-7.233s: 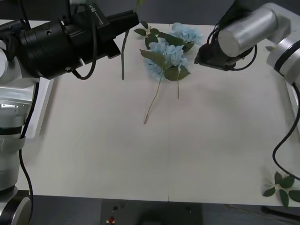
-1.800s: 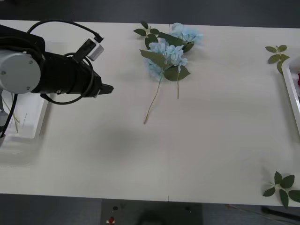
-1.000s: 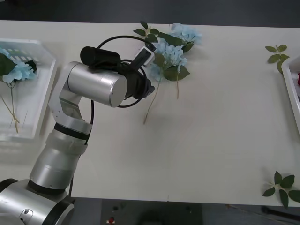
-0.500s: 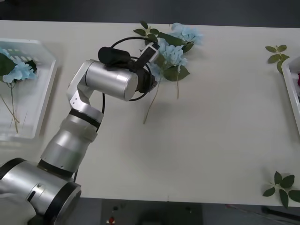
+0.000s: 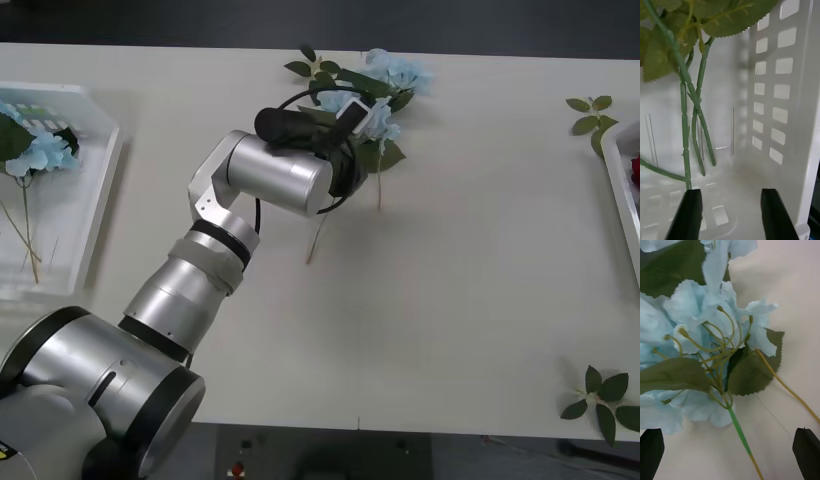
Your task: Put the red flowers into the right box and the blue flowers into the left box
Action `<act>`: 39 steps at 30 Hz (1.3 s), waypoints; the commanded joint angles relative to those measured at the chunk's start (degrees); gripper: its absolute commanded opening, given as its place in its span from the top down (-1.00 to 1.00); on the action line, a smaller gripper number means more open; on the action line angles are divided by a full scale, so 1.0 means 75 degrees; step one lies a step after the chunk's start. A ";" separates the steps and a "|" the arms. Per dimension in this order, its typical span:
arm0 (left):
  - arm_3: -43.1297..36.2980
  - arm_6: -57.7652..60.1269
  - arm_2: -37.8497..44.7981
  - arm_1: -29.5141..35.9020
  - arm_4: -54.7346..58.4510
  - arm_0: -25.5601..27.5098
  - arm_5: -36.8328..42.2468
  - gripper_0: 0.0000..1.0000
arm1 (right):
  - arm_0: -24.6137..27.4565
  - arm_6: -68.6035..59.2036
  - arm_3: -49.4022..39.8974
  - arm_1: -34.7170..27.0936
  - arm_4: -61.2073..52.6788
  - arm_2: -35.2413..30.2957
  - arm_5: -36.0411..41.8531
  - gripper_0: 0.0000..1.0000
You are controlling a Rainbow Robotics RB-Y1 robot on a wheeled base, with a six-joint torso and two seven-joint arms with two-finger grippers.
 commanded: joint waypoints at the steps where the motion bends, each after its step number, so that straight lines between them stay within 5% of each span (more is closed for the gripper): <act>1: 0.0134 0.0524 -0.0330 -0.0011 -0.0058 -0.0194 -0.0186 -1.00 | -0.0206 -0.0324 0.0096 -0.0075 -0.0070 -0.0300 -0.0044 -1.00; 15: 0.0755 0.0957 -0.0775 -0.0011 -0.0152 -0.0183 -0.1088 -1.00 | -0.0194 -0.0184 -0.0115 -0.0075 -0.2250 -0.0417 0.0120 -1.00; 29: 0.0896 0.1098 -0.0869 -0.0011 -0.0504 -0.0171 -0.1112 -1.00 | -0.0546 -0.0336 -0.1943 0.1027 -0.1628 -0.0394 0.0448 -1.00; 33: 0.0896 0.1121 -0.0962 -0.0011 -0.0843 -0.0089 -0.1205 0.54 | -0.0968 -0.0336 -0.2025 0.1823 -0.1054 -0.0370 0.0425 -1.00; 39: 0.0884 0.1180 -0.0974 -0.0011 -0.1125 0.0005 -0.1241 0.98 | -0.1413 -0.0453 -0.2037 0.2386 -0.0726 -0.0370 0.0402 -1.00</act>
